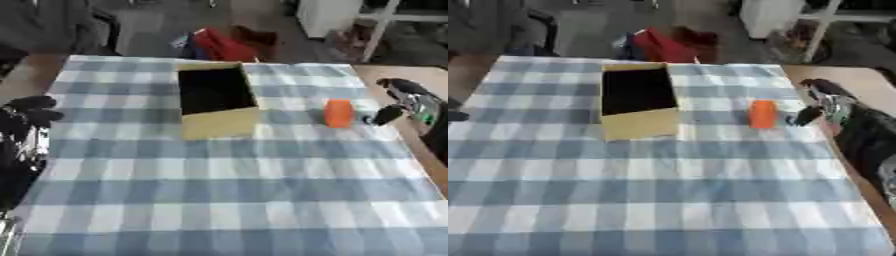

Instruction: Pick up objects on the table and place them in the box.

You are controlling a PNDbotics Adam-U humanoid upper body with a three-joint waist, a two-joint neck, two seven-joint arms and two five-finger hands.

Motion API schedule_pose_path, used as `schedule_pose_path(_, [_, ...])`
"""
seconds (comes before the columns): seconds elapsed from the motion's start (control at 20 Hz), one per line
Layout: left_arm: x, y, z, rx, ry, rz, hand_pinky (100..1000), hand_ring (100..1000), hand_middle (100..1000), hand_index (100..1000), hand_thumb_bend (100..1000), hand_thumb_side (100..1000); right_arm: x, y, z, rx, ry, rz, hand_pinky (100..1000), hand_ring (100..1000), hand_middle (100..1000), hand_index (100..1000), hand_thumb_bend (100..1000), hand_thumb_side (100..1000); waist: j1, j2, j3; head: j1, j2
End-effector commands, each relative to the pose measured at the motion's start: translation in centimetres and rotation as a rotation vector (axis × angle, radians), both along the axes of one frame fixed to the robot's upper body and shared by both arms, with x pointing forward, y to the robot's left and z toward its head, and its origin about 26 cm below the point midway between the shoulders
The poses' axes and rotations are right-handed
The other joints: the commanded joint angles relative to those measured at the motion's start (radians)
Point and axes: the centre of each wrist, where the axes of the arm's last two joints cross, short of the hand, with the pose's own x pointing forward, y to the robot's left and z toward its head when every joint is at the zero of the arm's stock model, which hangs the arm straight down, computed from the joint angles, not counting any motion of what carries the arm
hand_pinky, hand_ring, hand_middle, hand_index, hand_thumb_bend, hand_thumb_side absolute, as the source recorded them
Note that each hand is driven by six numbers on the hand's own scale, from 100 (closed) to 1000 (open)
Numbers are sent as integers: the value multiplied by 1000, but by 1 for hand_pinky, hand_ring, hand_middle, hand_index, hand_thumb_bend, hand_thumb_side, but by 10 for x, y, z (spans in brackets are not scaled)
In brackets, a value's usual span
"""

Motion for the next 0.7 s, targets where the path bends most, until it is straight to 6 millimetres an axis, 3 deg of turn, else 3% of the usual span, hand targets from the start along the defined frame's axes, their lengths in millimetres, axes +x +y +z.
schedule_pose_path(0.05, [1,2,7,12,-28,2,834,652,660,737,100,585,6,-2,18,-7,-37,18,820,896,931,998,442,126,4,-10,0,-4,5])
schedule_pose_path(0.7, [1,1,8,11,-30,-1,833,653,661,737,100,585,10,6,19,-8,-5,85,821,897,930,995,420,122,6,-5,4,-8,5])
